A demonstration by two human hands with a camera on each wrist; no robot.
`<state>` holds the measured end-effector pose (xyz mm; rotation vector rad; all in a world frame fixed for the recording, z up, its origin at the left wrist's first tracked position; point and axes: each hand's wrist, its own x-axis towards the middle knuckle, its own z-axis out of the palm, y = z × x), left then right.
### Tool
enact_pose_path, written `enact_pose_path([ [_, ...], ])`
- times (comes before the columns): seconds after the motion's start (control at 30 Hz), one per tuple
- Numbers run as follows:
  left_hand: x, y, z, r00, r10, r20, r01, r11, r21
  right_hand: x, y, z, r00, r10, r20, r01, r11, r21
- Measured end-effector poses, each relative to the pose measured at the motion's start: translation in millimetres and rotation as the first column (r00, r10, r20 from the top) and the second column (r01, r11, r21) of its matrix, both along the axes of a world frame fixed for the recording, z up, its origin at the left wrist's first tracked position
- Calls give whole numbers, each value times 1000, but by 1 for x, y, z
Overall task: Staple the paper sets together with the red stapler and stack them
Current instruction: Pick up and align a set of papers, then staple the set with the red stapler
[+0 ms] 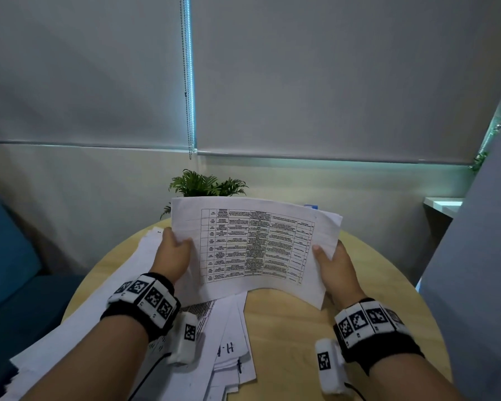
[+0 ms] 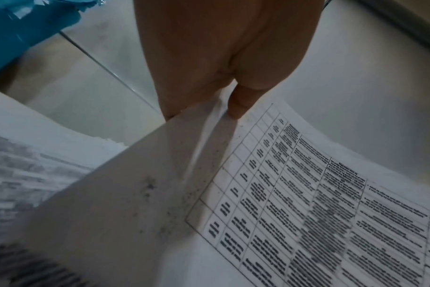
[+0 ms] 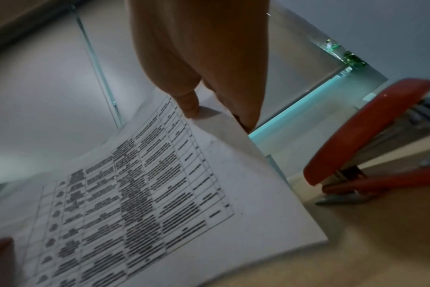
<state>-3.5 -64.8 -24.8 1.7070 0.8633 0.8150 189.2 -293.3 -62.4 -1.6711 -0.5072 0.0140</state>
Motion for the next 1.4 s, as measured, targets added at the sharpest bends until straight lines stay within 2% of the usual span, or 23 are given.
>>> enact_pose_path([
  [0.07,-3,1,7,1000,1,28,-3,999,51,1,-4,6,1000,14,-7,-14,1000,2],
  [0.13,-5,6,18,1000,18,16,-20,995,100,1,-9,14,994,106,-18,-105,994,15],
  [0.23,-6,15,34,988,103,-111,-85,984,157,-3,-11,25,960,278,-14,-278,960,19],
  [0.3,-1,15,39,943,258,-208,-173,918,357,-7,-5,27,943,331,-38,-331,944,-5],
  [0.33,4,9,41,927,314,-205,-178,850,496,-10,-1,26,935,351,-51,-352,936,-17],
  [0.37,10,2,43,934,308,-181,-134,771,623,-14,3,23,930,361,-65,-363,931,-25],
  [0.43,27,-21,45,967,150,-207,71,620,781,-19,11,13,924,376,-73,-378,926,-15],
  [0.5,44,-45,41,935,-11,-355,312,506,804,-22,17,3,918,387,-92,-387,922,18],
  [0.57,60,-62,36,885,-88,-458,445,454,772,-26,21,-4,907,410,-100,-410,912,24],
  [0.6,67,-66,33,878,-128,-461,464,463,755,-26,22,-8,908,407,-99,-409,913,0],
  [0.7,79,-66,27,889,-251,-382,453,597,662,-21,21,-20,902,382,-201,-398,916,-48],
  [0.77,85,-62,18,882,-284,-375,465,655,596,-24,15,-14,907,362,-215,-399,903,-163],
  [0.83,90,-57,9,861,-294,-415,495,675,547,-22,6,-3,916,348,-200,-395,869,-297],
  [0.9,95,-51,0,845,-315,-433,516,697,499,-11,-6,8,948,255,-192,-310,878,-364],
  [0.97,97,-48,-5,838,-331,-434,523,716,462,7,-19,15,987,98,-126,-142,902,-408],
  [1.0,98,-47,-7,836,-332,-437,524,721,453,18,-25,15,998,11,-63,-40,868,-494],
  [1.03,99,-47,-8,835,-331,-441,524,724,449,26,-31,16,999,-54,-5,40,782,-622],
  [1.07,99,-47,-10,833,-330,-444,524,726,445,33,-38,17,996,-85,15,67,659,-749],
  [1.13,99,-48,-12,831,-331,-448,527,727,440,44,-47,13,996,-84,-33,4,406,-914],
  [1.17,99,-48,-13,828,-335,-449,531,726,438,46,-49,12,994,-66,-92,-67,313,-948],
  [1.27,100,-50,-14,814,-337,-473,549,712,438,47,-47,6,988,0,-156,-152,207,-966],
  [1.33,100,-51,-13,811,-333,-481,551,711,436,42,-43,7,991,89,-95,-108,149,-983],
  [1.4,100,-52,-12,808,-334,-486,553,715,428,36,-41,9,991,125,-36,-54,148,-988],
])
